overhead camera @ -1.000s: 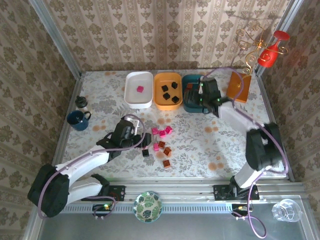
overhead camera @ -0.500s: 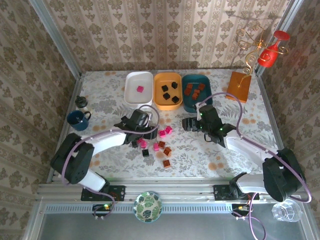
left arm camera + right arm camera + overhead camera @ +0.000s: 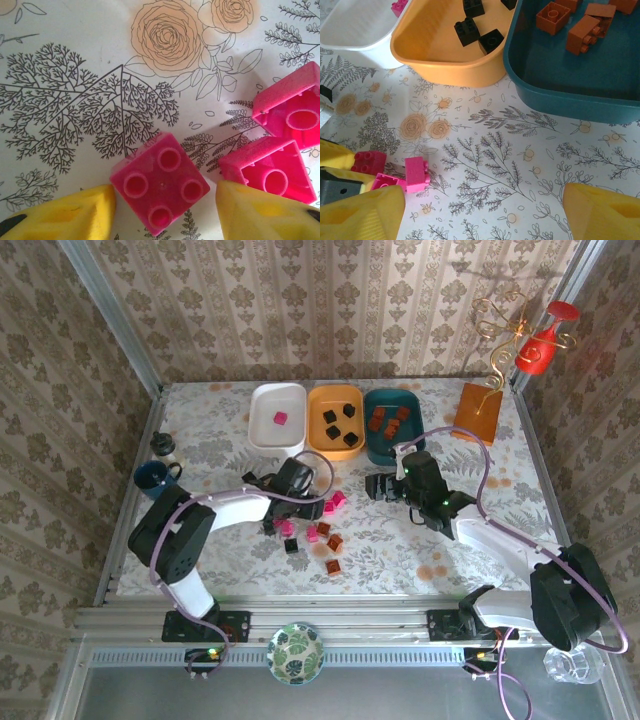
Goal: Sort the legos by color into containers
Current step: Pick up the lego from the center of the table.
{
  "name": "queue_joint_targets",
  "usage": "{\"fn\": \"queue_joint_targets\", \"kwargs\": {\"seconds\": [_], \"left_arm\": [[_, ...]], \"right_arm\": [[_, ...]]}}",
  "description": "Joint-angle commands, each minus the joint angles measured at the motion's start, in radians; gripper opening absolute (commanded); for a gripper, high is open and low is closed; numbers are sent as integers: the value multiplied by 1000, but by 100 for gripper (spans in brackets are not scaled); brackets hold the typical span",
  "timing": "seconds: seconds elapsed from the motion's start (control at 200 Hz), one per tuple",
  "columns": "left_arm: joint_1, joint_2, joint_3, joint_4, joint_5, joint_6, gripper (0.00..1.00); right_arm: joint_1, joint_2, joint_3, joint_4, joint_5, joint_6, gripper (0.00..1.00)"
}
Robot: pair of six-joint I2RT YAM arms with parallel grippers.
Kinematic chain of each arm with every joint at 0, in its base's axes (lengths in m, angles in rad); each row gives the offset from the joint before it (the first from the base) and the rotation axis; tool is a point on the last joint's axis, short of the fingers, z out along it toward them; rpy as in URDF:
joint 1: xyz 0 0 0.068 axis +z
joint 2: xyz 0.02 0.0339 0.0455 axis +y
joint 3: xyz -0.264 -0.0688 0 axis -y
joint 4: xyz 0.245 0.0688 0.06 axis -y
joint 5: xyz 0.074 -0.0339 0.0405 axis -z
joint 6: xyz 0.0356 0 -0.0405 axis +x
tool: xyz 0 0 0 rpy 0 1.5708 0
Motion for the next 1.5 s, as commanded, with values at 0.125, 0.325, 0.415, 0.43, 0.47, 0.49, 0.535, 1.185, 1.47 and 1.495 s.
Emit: {"fn": "queue_joint_targets", "kwargs": {"seconds": [0.125, 0.325, 0.415, 0.43, 0.47, 0.49, 0.535, 1.185, 1.47, 1.495], "left_arm": [[-14, 85, 56, 6, -30, -15, 54], [-18, 92, 62, 23, -56, -24, 45], [-19, 91, 66, 33, -57, -25, 44], [-19, 91, 68, 31, -60, -25, 44], [-19, 86, 73, 30, -66, -22, 44], [-19, 85, 75, 31, -69, -21, 44], [-19, 80, 77, 32, -78, -18, 45], [-2, 33, 132, 22, -227, 51, 36], [169, -57, 213, 30, -210, 92, 34], [186, -51, 228, 30, -205, 96, 34]], "right_arm": [[-3, -23, -14, 21, 29, -17, 84], [-2, -11, -14, 27, 27, -17, 84], [-2, -5, -13, 25, 27, -17, 84], [-1, -5, -13, 26, 27, -16, 84], [-2, -5, -14, 27, 27, -16, 84], [-2, -5, -15, 27, 27, -16, 84], [-2, -4, -16, 28, 28, -17, 84], [-2, 0, -17, 29, 29, -17, 84], [-2, -4, -20, 31, 26, -15, 84], [-2, -4, -20, 31, 27, -15, 84]]}}
